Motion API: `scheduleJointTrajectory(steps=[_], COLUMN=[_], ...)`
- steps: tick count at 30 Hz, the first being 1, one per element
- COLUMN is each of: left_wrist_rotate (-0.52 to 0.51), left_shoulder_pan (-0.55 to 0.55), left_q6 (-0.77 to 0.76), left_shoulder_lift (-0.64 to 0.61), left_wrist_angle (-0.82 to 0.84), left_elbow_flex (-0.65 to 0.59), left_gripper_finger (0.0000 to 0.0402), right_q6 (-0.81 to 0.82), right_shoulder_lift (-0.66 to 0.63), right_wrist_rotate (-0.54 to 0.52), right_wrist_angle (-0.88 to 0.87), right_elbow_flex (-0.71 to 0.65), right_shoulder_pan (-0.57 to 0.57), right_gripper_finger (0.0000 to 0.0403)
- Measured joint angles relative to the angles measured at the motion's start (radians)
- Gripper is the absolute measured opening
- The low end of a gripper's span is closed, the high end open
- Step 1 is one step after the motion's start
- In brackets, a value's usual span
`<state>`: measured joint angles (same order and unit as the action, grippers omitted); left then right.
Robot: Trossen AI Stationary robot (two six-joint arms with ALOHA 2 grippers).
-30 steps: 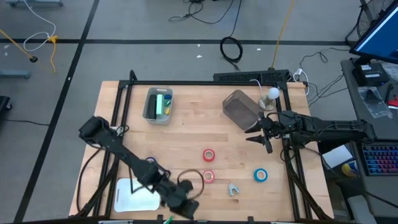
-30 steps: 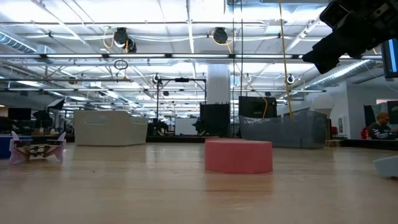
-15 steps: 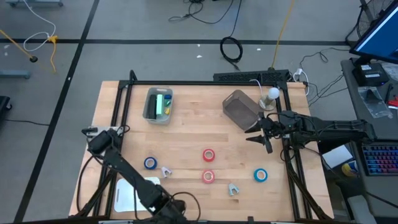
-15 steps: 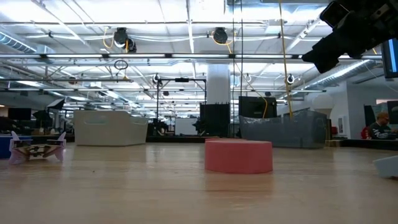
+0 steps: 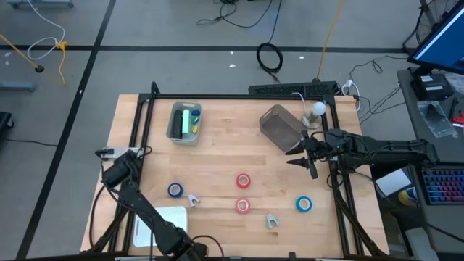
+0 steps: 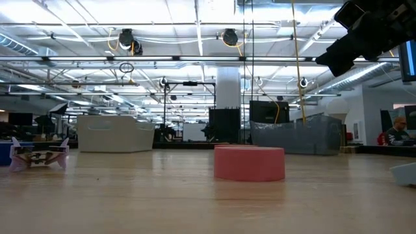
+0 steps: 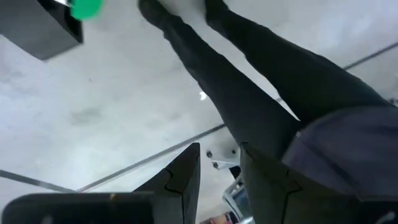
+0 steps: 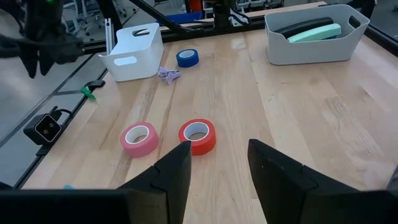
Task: Pick and place Stapler, Stapler remover, tape
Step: Put the green stapler into the gray bin
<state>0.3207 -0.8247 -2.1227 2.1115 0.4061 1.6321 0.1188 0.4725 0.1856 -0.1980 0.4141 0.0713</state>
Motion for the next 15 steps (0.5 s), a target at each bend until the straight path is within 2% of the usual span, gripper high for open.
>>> scheduleJointTrajectory(steps=[4, 7, 15], left_wrist_rotate=[0.010, -0.027, -0.064], left_shoulder_pan=[0.000, -0.001, -0.001], left_q6=[-0.025, -0.026, 0.042], left_shoulder_lift=[0.023, 0.021, 0.030], left_wrist_angle=[0.021, 0.029, 0.119], left_elbow_flex=[0.000, -0.001, -0.001], left_gripper_finger=[0.0115, 0.0115, 0.0115], right_q6=[0.000, 0.000, 0.000], right_shoulder_lift=[0.000, 0.000, 0.000], right_wrist_rotate=[0.000, 0.000, 0.000], right_wrist_angle=[0.001, 0.001, 0.003], right_elbow_flex=[0.000, 0.000, 0.000], right_shoulder_pan=[0.000, 0.000, 0.000], right_gripper_finger=[0.0150, 0.0150, 0.0151])
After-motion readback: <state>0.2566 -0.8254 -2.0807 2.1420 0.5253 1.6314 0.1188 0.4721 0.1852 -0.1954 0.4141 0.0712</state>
